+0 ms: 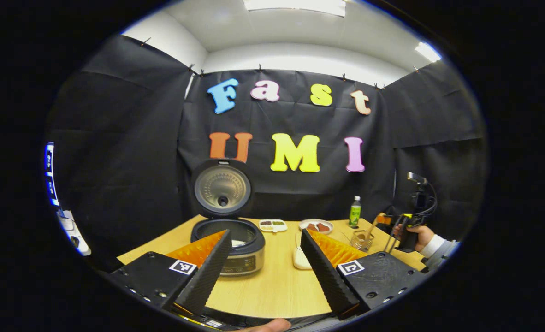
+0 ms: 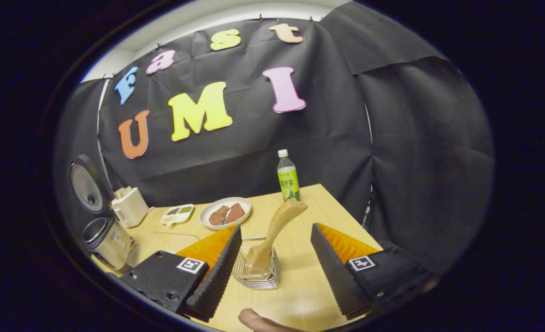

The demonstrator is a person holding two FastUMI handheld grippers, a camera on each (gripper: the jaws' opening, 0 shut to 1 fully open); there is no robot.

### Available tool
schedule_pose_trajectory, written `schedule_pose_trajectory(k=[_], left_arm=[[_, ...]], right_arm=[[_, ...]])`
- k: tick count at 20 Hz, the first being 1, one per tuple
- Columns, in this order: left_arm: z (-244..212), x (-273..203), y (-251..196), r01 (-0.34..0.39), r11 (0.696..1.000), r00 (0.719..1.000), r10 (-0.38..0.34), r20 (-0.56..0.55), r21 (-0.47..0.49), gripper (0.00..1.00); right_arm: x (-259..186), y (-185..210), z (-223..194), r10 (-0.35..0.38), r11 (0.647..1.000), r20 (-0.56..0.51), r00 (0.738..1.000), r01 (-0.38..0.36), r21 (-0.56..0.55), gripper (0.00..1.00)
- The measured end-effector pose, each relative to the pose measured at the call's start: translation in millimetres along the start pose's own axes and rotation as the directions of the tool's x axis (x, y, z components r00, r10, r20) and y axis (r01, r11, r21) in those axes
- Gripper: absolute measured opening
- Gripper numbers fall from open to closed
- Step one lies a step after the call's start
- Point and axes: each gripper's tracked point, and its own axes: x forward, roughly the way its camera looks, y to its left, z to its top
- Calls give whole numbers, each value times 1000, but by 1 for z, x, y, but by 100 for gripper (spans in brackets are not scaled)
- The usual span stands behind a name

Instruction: Close the left gripper, press the button to open the rice cooker; take a wooden spoon from the chopstick holder with the right hand, scoop a spoonful of rice and pour it into the rice cooker, then put the wooden spoon back into the chopstick holder.

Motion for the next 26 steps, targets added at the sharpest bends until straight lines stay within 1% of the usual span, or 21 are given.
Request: schedule_pose_trajectory(k=[1,2,3,4,5,6,7,8,9,10,11,12,13,15,17,18,20,23,26], left_arm=[[1,-1,-1,3,1000,1000,-3,4,10,95],[-1,-2,0,4,1000,1000,-4,0,22,84],[-3,-4,2,1,999,1000,-1,1,33,94],[-4,-4,3,-6,999,1000,6,6,43,94],[-4,-4,7,-14,999,1000,13,12,49,94],[-4,-7,10,-22,998,1000,21,17,54,94],[-3,-8,14,-33,998,999,32,20,53,94],[-3,-10,20,-47,998,999,45,26,52,94],[-3,-12,26,-62,997,998,60,32,46,94],[-4,-13,31,-74,997,997,72,32,37,94],[-7,-14,36,-78,997,997,77,28,27,94],[-9,-16,40,-81,996,996,81,23,21,95],[-11,-16,44,-87,996,996,86,21,19,95],[-11,-20,55,-112,993,994,112,20,25,95],[-7,-22,61,-136,990,990,135,31,33,95],[-6,-23,64,-138,990,990,136,33,35,95],[-8,-25,69,-137,990,990,136,35,39,95],[-10,-33,88,-167,986,986,166,31,21,95],[-14,-42,93,-171,985,985,171,20,-9,95]], right_arm=[[10,-2,0,-10,1000,13,1000,10,10,98],[18,-2,3,-19,1000,31,999,18,11,92],[26,3,4,-1,1000,51,999,1,5,92],[34,7,4,8,1000,59,998,-8,-3,95],[41,7,5,5,1000,71,997,-5,-6,87],[50,6,3,3,1000,57,998,-1,-20,90],[57,3,-4,-18,998,24,1000,20,-55,79],[62,5,-6,-15,998,12,1000,15,-65,75],[66,8,-5,-15,998,13,1000,16,-55,61],[64,9,-2,-17,999,10,1000,17,-35,51],[64,18,-1,10,1000,8,1000,-10,4,31],[62,25,-1,20,1000,-1,1000,-20,2,28],[58,24,4,0,1000,12,1000,0,-23,18],[45,33,21,3,999,57,998,0,-46,14],[28,42,45,3,996,119,993,9,-94,13],[20,45,57,-8,992,143,990,26,-125,13],[3,61,78,3,985,180,984,28,-168,13],[-20,98,100,42,979,202,978,0,-205,13],[-35,145,102,110,970,191,975,-63,-234,13]])
